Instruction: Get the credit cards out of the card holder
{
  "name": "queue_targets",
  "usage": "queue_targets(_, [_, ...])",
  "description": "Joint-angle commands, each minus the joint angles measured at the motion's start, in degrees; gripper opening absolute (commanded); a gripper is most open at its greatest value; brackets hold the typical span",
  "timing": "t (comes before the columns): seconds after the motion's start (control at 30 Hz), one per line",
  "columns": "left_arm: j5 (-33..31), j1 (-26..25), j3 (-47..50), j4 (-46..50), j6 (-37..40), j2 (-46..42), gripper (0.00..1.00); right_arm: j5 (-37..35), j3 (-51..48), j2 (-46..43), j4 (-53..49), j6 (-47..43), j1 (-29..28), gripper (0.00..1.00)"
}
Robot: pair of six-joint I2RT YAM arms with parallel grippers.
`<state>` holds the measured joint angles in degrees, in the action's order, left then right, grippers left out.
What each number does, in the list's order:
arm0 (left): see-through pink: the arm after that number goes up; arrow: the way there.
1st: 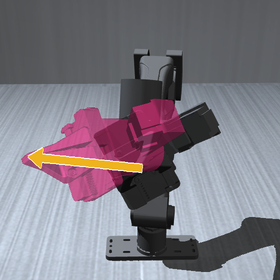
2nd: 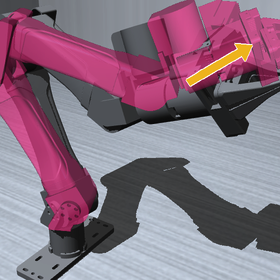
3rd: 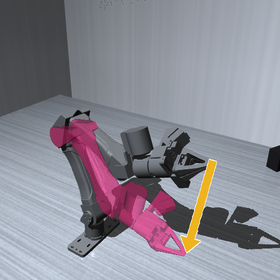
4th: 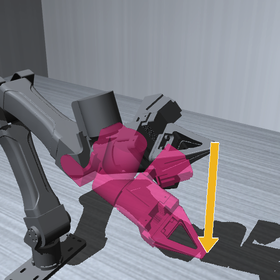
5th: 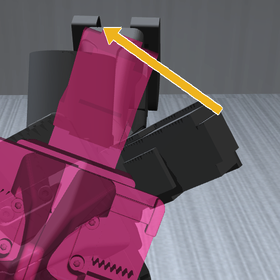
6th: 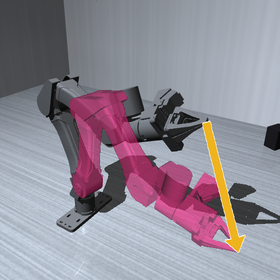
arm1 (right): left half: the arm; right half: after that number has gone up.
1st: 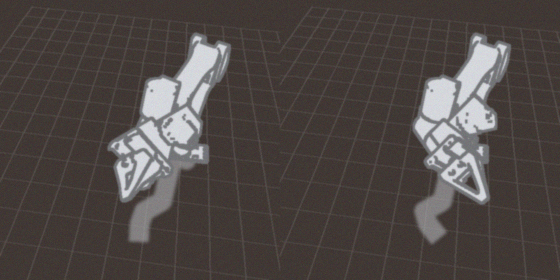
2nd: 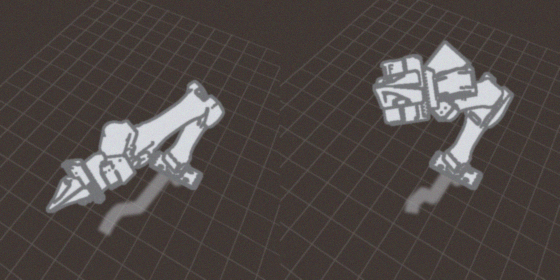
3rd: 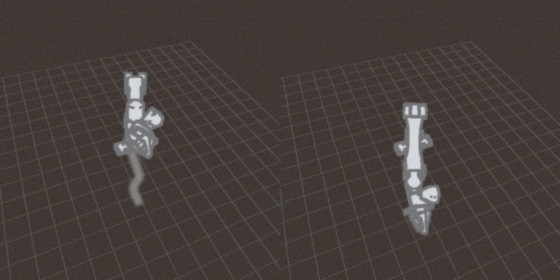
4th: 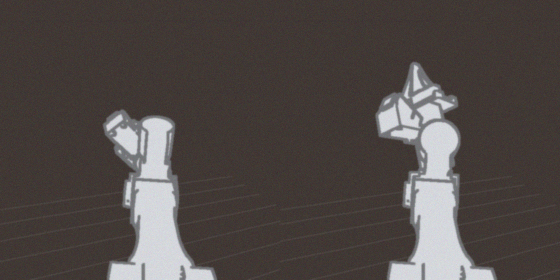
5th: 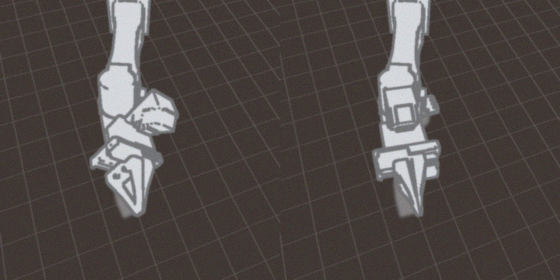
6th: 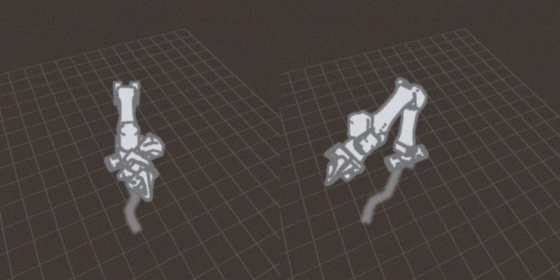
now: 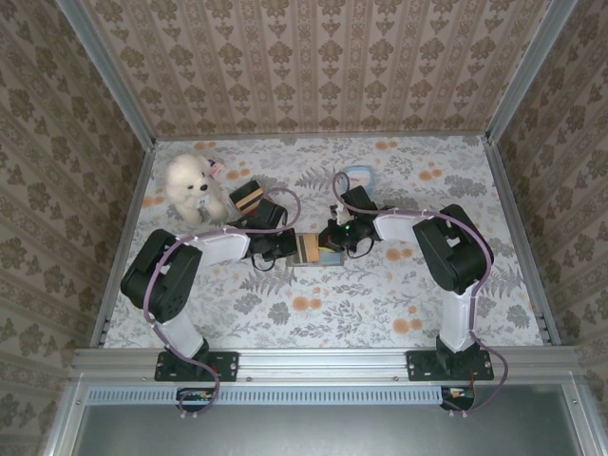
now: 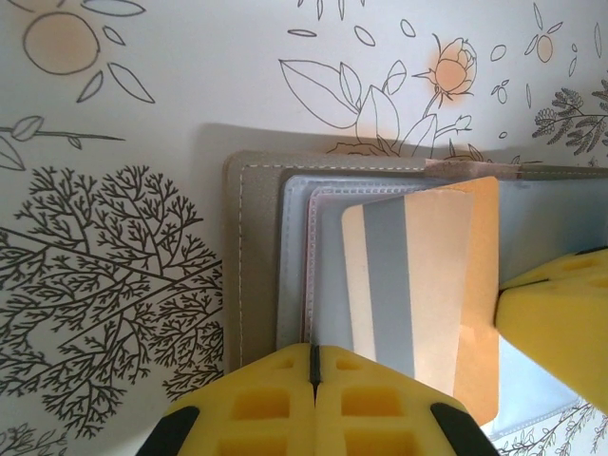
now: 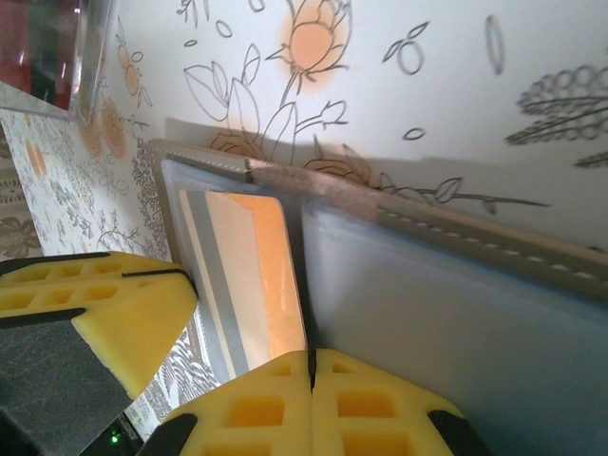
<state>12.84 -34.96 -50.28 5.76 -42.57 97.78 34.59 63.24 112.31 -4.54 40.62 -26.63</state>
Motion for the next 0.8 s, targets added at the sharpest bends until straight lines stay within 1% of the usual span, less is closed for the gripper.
queue_targets(0.0, [-0.20, -0.37, -0.34, 2.72, -0.70, 0.27, 0.00, 0.39, -0.78, -1.16, -1.70, -1.08, 0.18, 0.05])
queue_targets(0.13, [-0.04, -0.58, -2.07, 3.82, 1.45, -1.05, 0.00, 0.89, 0.07, -0.12, -2.59, -1.54, 0.18, 0.11])
queue_targets(0.27, [-2.42, -0.89, -4.35, 7.07, 3.74, -3.21, 0.01, 0.41, 1.08, 0.53, -5.04, -2.88, 0.19, 0.20])
queue_targets(0.4, [-2.78, -0.99, -4.76, 6.97, 3.86, -4.63, 0.04, -0.03, 1.36, 0.86, -6.18, -4.05, 0.18, 0.24])
queue_targets(0.6, [1.44, -1.60, -4.23, 1.66, 2.09, -2.50, 0.04, 0.65, 2.02, 1.63, -6.45, -4.89, 0.18, 0.26])
queue_targets(0.77, [2.09, -2.04, -4.99, 1.35, 0.78, 0.77, 0.01, 1.44, 2.50, 2.40, -6.19, -5.62, 0.18, 0.26])
